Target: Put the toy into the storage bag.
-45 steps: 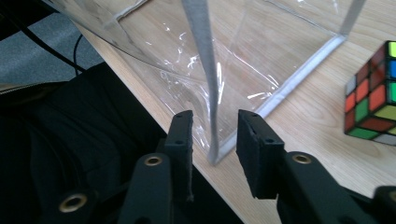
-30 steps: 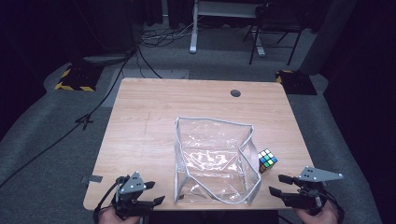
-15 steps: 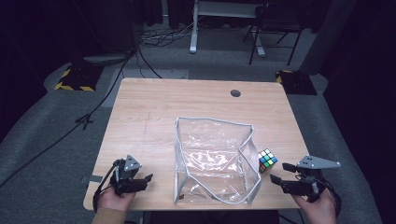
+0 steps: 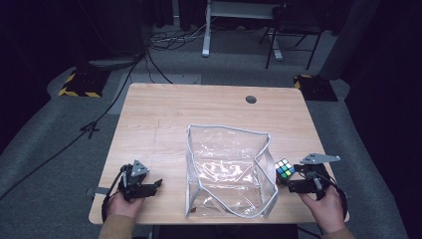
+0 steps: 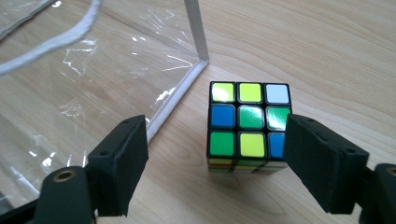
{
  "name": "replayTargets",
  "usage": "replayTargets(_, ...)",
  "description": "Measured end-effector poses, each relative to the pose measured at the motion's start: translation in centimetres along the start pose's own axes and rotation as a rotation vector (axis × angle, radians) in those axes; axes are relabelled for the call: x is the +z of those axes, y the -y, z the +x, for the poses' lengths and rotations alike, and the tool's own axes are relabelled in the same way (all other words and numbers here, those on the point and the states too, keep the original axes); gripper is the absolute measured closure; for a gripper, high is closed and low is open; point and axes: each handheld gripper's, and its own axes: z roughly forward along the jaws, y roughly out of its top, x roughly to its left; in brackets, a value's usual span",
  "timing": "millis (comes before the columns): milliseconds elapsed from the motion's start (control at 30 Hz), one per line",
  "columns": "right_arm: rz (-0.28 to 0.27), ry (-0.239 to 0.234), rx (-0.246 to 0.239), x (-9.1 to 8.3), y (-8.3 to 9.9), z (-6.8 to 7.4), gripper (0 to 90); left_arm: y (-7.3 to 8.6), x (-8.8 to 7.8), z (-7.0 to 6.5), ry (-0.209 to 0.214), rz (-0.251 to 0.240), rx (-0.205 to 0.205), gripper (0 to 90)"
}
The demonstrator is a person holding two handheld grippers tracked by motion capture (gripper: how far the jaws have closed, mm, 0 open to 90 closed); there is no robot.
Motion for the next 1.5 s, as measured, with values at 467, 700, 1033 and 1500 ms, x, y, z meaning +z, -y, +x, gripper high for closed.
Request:
replayTargets(467,0.153,0.051,0.014,4.0,-2.1,-1.4,23.4,0.0,0.1,0.5,0.002,-0.005,-0.002,28.0)
replayTargets(700,0.279,0.029,0.018,5.5,-2.9,-2.0,26.9,0.0,0.1,0.5,0.002,-0.006,-0.004,28.0)
replayTargets(1033,0.364,0.049,-0.010,6.2,-3.3,-2.0,33.5,0.0,0.0,0.5,0.004,-0.005,-0.004,28.0)
replayTargets(1500,0.334,0.035,-0.014,3.8,-4.6,-2.5,33.7,0.0,0.0,0.5,0.004,-0.004,-0.005,27.9)
